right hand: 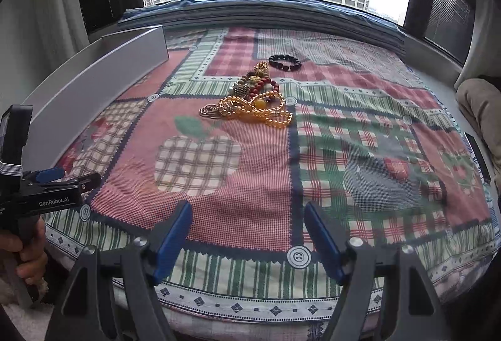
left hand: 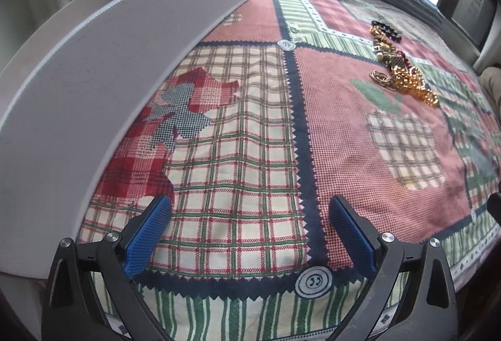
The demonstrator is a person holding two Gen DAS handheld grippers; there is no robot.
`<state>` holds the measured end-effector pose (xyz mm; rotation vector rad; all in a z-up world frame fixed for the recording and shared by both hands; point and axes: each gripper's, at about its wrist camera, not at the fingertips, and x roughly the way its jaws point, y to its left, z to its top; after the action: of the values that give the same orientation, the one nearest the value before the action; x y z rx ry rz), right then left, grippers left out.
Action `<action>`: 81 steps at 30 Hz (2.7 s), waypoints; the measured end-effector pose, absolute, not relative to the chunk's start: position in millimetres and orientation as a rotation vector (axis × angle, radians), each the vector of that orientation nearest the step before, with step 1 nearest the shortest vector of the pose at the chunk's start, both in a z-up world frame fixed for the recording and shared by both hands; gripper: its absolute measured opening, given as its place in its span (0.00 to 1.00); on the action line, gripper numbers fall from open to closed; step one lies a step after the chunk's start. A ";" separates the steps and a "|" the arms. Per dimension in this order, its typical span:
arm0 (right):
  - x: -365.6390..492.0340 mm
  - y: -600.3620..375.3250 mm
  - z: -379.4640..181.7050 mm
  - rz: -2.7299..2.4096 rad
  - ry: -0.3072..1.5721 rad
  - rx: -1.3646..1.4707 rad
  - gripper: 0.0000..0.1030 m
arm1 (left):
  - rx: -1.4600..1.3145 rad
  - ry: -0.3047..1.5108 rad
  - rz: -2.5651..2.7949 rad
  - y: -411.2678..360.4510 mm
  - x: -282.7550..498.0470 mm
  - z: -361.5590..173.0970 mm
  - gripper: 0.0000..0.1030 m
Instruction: Organize jewelry
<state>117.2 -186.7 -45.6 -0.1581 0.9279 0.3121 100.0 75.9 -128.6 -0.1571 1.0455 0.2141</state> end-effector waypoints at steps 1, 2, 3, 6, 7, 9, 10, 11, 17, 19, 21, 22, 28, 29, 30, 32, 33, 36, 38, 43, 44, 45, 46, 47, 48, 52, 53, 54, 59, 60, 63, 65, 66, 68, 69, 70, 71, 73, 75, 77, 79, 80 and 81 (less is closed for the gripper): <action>119.4 -187.1 -47.9 0.313 0.935 -0.154 0.73 | -0.149 1.055 0.219 75.6 102.1 -130.7 0.98; 121.4 -186.9 -49.5 0.315 0.942 -0.150 0.73 | -0.140 1.059 0.223 74.6 103.4 -132.6 0.98; 123.1 -186.5 -50.9 0.316 0.947 -0.146 0.73 | -0.129 1.059 0.226 73.6 104.4 -133.5 0.98; 128.0 -186.5 -53.1 0.319 0.950 -0.131 0.73 | -0.114 1.056 0.225 72.1 107.5 -134.5 1.00; 130.0 -187.0 -53.9 0.320 0.951 -0.128 0.73 | -0.117 1.057 0.223 72.6 108.5 -135.0 1.00; 133.9 -187.7 -55.9 0.319 0.953 -0.125 0.73 | -0.123 1.060 0.220 73.7 109.7 -135.6 1.00; 135.6 -188.3 -57.2 0.320 0.954 -0.124 0.73 | -0.122 1.059 0.219 73.9 109.5 -135.8 1.00; 137.3 -189.1 -58.6 0.318 0.956 -0.123 0.73 | -0.120 1.055 0.219 73.4 110.1 -136.3 1.00; 149.6 -200.5 -70.7 0.313 0.983 -0.093 0.73 | -0.079 1.082 0.190 68.2 109.4 -134.2 0.99; 153.5 -204.9 -73.7 0.314 0.990 -0.080 0.73 | -0.076 1.113 0.176 65.7 115.8 -125.4 0.98; 156.1 -209.5 -75.0 0.312 0.989 -0.071 0.73 | -0.098 1.074 0.115 60.8 124.9 -103.7 0.97; 157.1 -211.9 -74.9 0.311 0.986 -0.066 0.73 | -0.111 1.055 0.071 57.1 132.5 -91.3 0.97; 164.9 -225.8 -76.6 0.309 0.976 -0.031 0.73 | -0.124 1.003 -0.228 12.7 210.4 -53.0 0.98; 165.5 -228.2 -76.9 0.309 0.977 -0.023 0.73 | -0.098 0.995 -0.251 2.8 224.8 -55.6 0.98; 165.8 -230.9 -76.6 0.307 0.976 -0.016 0.73 | -0.064 0.993 -0.265 -7.1 238.2 -60.3 0.97; 165.1 -236.3 -74.8 0.302 0.971 -0.011 0.73 | 0.000 1.011 -0.285 -26.6 261.1 -74.4 0.88; 165.2 -239.2 -74.4 0.300 0.969 -0.009 0.73 | 0.026 1.029 -0.300 -34.6 270.5 -82.8 0.80; 163.6 -247.6 -73.6 0.291 0.967 0.000 0.73 | 0.085 1.083 -0.320 -52.0 289.5 -106.8 0.67; 162.9 -252.6 -74.8 0.286 0.971 0.007 0.73 | 0.102 1.105 -0.318 -57.8 292.8 -116.0 0.53; 163.7 -263.5 -81.1 0.273 0.984 0.022 0.73 | 0.078 1.088 -0.350 -63.2 289.0 -110.7 0.06; 164.2 -265.2 -82.1 0.271 0.986 0.027 0.73 | 0.059 1.081 -0.354 -61.9 287.6 -107.3 0.06; 164.3 -266.9 -82.7 0.269 0.986 0.031 0.73 | 0.041 1.070 -0.355 -60.1 284.7 -102.6 0.06; 164.2 -267.9 -82.5 0.267 0.984 0.034 0.73 | 0.026 1.059 -0.354 -58.6 281.6 -97.1 0.06; 164.0 -268.9 -81.6 0.266 0.981 0.036 0.73 | 0.009 1.049 -0.356 -56.5 278.0 -91.0 0.06; 163.3 -269.9 -80.4 0.265 0.977 0.037 0.73 | -0.018 1.039 -0.360 -53.0 273.9 -83.9 0.06; 160.5 -272.3 -76.5 0.258 0.965 0.039 0.73 | -0.116 1.000 -0.385 -35.9 253.5 -51.5 0.06; 160.0 -272.5 -76.2 0.256 0.964 0.040 0.73 | -0.130 0.990 -0.387 -31.6 247.5 -43.8 0.06; 159.9 -272.9 -76.0 0.255 0.965 0.040 0.73 | -0.143 0.980 -0.388 -27.3 241.6 -36.9 0.06; 154.3 -266.9 -71.8 0.266 0.959 0.031 0.73 | -0.190 0.934 -0.362 0.9 210.1 -9.1 0.06; 152.7 -265.1 -70.4 0.270 0.956 0.027 0.73 | -0.198 0.928 -0.353 7.3 203.8 -6.0 0.06; 149.7 -258.2 -68.1 0.279 0.954 0.015 0.73 | -0.221 0.912 -0.312 29.7 185.8 -2.1 0.06; 149.4 -253.7 -67.1 0.287 0.956 0.008 0.73 | -0.249 0.912 -0.275 46.8 175.0 -4.7 0.06; 150.1 -250.6 -66.5 0.294 0.959 0.003 0.73 | -0.263 0.914 -0.256 55.6 170.2 -7.0 0.06; 154.1 -243.3 -63.9 0.323 0.967 0.003 0.73 | -0.281 0.920 -0.208 71.6 162.2 -15.9 0.06; 158.1 -238.9 -62.3 0.347 0.974 0.009 0.73 | -0.289 0.928 -0.184 79.3 159.5 -21.9 0.06; 163.6 -234.2 -61.1 0.374 0.983 0.015 0.73 | -0.296 0.939 -0.162 86.0 156.9 -28.2 0.06; 171.3 -228.8 -60.3 0.403 0.994 0.025 0.73 | -0.303 0.946 -0.143 91.8 153.9 -33.9 0.06; 188.6 -215.4 -60.6 0.457 1.017 0.030 0.73 | -0.304 0.955 -0.111 101.4 148.0 -45.5 0.06; 209.0 -200.2 -63.0 0.503 1.041 0.033 0.73 | -0.288 0.959 -0.087 106.2 143.6 -55.1 0.06; 230.1 -183.1 -70.0 0.548 1.067 0.028 0.73 | -0.272 0.974 -0.083 110.5 141.5 -65.1 0.06; 251.2 -165.1 -80.2 0.554 1.092 0.003 0.73 | -0.248 0.993 -0.094 111.7 139.7 -74.7 0.06; 261.2 -155.6 -85.7 0.563 1.104 -0.008 0.73 | -0.227 1.005 -0.103 110.8 138.7 -79.4 0.06; 269.4 -147.1 -90.7 0.566 1.115 -0.012 0.73 | -0.204 1.014 -0.111 109.3 137.9 -83.5 0.06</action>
<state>269.4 -147.1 -90.7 -0.0122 1.1155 0.5658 137.9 109.2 -83.5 -0.2042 1.0136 -0.1113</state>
